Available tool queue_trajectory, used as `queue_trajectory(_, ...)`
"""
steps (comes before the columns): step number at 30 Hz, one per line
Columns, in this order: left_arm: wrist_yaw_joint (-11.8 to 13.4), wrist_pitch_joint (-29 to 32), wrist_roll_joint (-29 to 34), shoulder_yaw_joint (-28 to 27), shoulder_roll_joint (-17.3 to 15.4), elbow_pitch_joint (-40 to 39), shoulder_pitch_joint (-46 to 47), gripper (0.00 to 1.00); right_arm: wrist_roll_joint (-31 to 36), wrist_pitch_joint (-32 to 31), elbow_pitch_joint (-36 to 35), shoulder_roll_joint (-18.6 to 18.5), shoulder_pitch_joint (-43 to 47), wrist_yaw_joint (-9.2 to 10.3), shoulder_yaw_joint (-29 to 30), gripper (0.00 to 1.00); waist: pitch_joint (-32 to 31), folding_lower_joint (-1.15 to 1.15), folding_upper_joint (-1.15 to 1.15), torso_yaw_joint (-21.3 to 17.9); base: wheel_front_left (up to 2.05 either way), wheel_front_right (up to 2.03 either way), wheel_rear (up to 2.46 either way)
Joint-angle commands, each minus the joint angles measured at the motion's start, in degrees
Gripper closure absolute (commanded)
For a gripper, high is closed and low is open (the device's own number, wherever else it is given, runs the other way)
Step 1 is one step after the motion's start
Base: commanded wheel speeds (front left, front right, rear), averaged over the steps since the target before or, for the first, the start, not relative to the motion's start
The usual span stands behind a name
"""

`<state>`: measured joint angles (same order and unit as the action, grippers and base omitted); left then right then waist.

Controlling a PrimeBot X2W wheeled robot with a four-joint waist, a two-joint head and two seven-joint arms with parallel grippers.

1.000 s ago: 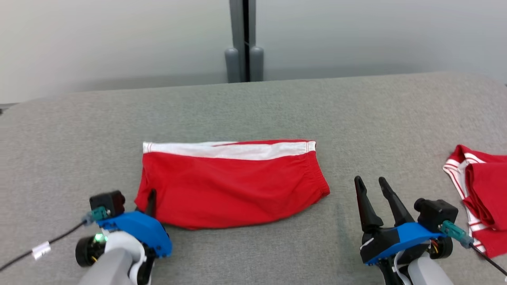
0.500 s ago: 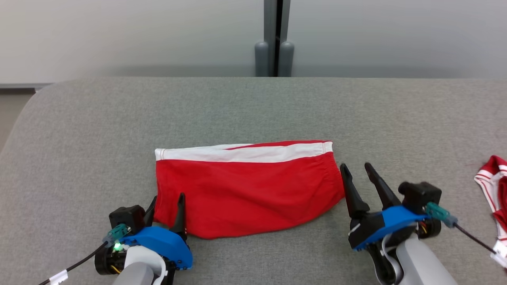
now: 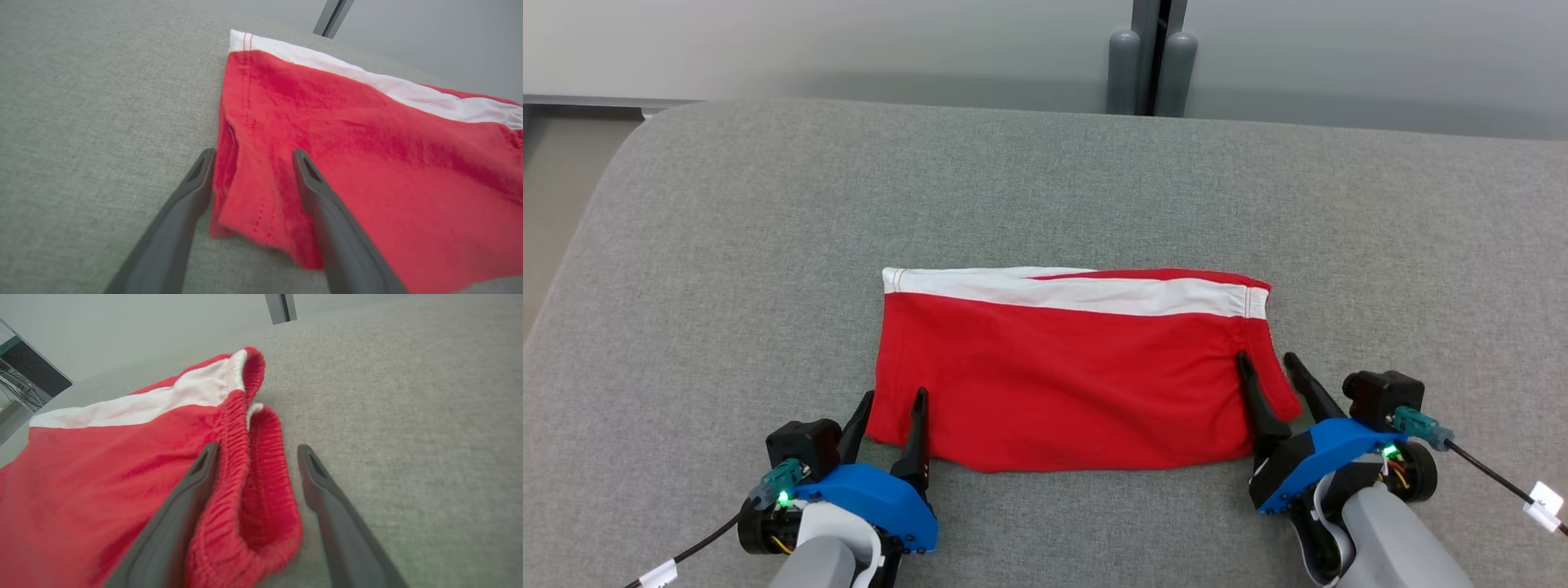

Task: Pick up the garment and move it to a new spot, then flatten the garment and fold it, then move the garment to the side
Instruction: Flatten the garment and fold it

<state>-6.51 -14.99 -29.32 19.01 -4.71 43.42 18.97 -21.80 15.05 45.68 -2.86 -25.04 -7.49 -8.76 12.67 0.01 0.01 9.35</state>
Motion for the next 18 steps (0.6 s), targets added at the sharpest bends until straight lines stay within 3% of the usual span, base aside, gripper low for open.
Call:
queue_trajectory(1, -0.46, -0.25, 0.66, -0.68, 0.22, 0.12, 0.34, 0.00, 0.10, 0.13, 0.95, -0.10, 1.43, 0.00, 0.23, 0.00, -0.08, -0.01, -0.01, 0.00, 0.00, 0.00, 0.00)
queue_trajectory(6, -0.86, -0.25, 1.67, -2.11, 0.75, 0.10, 0.26, 0.00, 0.09, -0.07, 3.94, -0.08, 4.20, 0.01, -0.82, 0.00, -0.59, -0.01, -0.01, -0.18, 0.00, 0.00, 0.00)
queue_trajectory(7, -0.93, -0.25, 1.86, -2.30, 0.90, 0.06, 0.06, 0.00, -0.45, -0.21, 4.50, -0.08, 4.48, 0.01, -1.69, 0.18, -0.69, -0.01, -0.01, -0.21, 0.00, 0.00, 0.00)
queue_trajectory(8, -1.00, -0.26, 2.03, -2.42, 1.04, 0.09, -0.20, 0.00, -0.79, -0.21, 4.93, 0.02, 4.62, 0.01, -2.58, 0.65, -0.81, -0.01, -0.01, -0.24, 0.00, 0.00, 0.00)
queue_trajectory(9, -1.00, -0.26, 2.03, -2.42, 1.04, 0.09, -0.20, 0.00, -0.79, -0.21, 4.93, 0.02, 4.62, 0.01, -2.58, 0.65, -0.81, -0.01, -0.01, -0.24, 0.00, 0.00, 0.00)
queue_trajectory(10, -1.04, -0.26, 2.22, -2.52, 1.12, 0.15, -0.46, 0.00, -1.13, -0.30, 5.22, 0.11, 4.68, 0.00, -3.51, 1.00, -0.93, -0.01, -0.01, -0.27, 0.00, 0.00, 0.00)
queue_trajectory(18, -1.14, -0.26, 2.46, -2.66, 1.58, 0.07, -1.39, 0.00, -2.00, -0.14, 3.81, 0.01, 4.38, 0.02, -3.14, 1.00, -1.82, -0.01, -0.01, -0.25, 0.00, 0.00, 0.00)
